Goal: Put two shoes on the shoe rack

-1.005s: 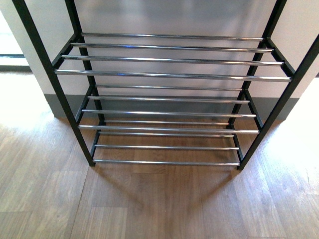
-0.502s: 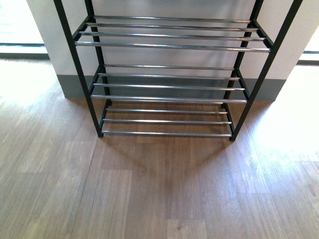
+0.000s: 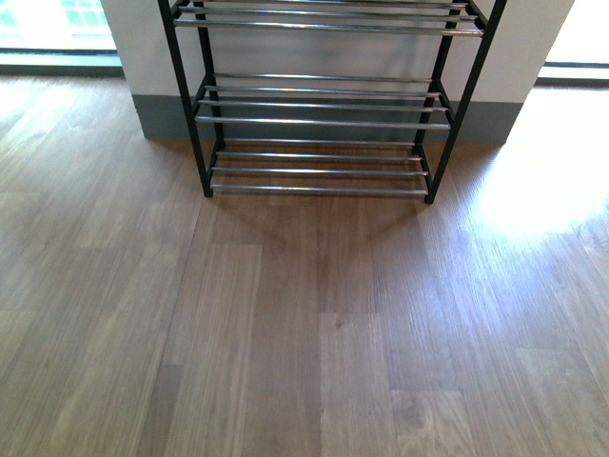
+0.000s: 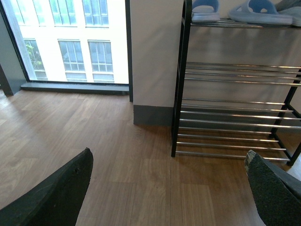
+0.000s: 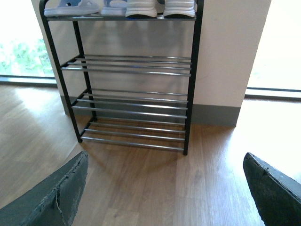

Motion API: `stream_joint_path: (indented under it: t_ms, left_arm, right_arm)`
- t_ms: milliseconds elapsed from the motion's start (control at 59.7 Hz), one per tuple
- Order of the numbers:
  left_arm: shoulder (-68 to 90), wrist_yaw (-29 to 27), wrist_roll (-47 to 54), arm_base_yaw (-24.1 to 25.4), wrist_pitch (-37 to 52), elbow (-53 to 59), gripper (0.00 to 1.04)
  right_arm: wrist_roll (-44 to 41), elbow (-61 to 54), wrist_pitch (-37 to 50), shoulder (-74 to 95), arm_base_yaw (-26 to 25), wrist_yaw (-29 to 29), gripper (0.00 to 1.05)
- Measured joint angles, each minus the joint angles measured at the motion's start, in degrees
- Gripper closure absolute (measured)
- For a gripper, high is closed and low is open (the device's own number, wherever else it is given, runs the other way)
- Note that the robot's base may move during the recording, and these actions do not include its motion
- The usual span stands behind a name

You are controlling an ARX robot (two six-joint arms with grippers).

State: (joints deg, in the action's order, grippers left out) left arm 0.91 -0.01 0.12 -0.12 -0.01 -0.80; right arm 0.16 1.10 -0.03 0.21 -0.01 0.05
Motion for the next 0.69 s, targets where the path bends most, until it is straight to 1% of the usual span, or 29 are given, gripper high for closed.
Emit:
stream_joint_path:
  t_ms: [687]
  left_arm:
    - [0.0, 0.0, 0.0, 0.0, 0.0, 0.0, 0.09]
  right_arm:
    - [0.0, 0.0, 0.0, 0.0, 0.0, 0.0, 0.09]
